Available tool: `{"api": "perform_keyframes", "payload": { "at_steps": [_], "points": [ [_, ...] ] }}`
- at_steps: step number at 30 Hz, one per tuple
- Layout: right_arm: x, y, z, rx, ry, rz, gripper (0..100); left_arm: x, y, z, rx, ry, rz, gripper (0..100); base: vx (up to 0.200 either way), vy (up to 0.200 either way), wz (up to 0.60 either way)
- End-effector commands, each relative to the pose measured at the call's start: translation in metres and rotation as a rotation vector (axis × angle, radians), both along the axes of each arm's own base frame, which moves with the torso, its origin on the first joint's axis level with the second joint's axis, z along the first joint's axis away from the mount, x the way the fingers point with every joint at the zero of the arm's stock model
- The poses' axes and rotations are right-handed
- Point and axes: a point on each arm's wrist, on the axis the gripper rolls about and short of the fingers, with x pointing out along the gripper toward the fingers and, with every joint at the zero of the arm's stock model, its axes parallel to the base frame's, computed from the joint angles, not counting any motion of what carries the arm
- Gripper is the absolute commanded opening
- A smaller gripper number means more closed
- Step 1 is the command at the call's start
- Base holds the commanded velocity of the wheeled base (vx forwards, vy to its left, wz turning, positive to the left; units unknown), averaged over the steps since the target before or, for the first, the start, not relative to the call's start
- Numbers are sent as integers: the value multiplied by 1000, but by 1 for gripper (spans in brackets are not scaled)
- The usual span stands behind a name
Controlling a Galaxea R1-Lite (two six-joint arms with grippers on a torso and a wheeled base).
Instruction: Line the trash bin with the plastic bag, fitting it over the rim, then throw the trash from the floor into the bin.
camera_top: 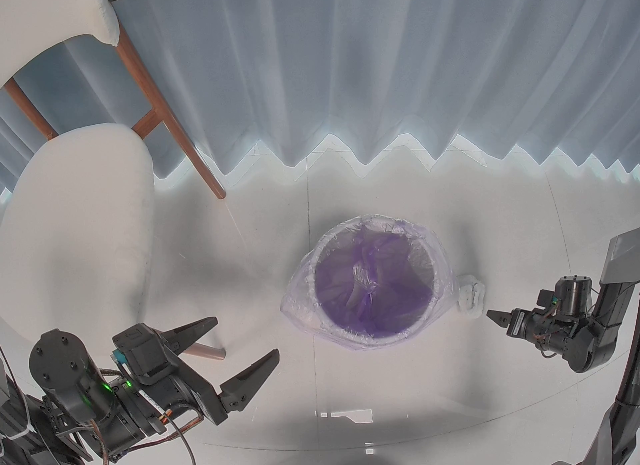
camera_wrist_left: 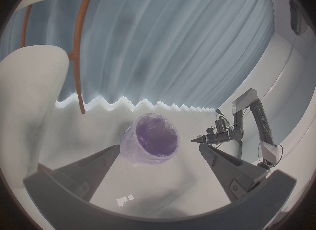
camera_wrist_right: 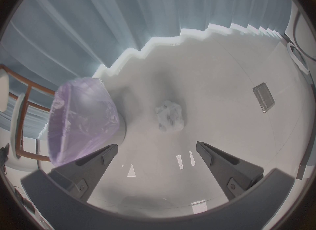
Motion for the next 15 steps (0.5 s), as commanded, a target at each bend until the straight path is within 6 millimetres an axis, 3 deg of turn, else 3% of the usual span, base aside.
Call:
{"api": "perform_keyframes", "payload": {
  "at_steps": [1, 4, 15],
  "points": [
    [48, 8, -14, -55, 17, 3, 100, 2, 14, 4, -16, -12, 68, 100, 0, 0, 0],
    [76, 8, -19, -110, 9, 20, 100, 10, 20, 8, -31, -34, 118, 100, 0, 0, 0],
    [126, 11, -33, -155, 52, -1, 100, -4, 33, 33, -89, -165, 99, 100, 0, 0, 0]
  ]
}}
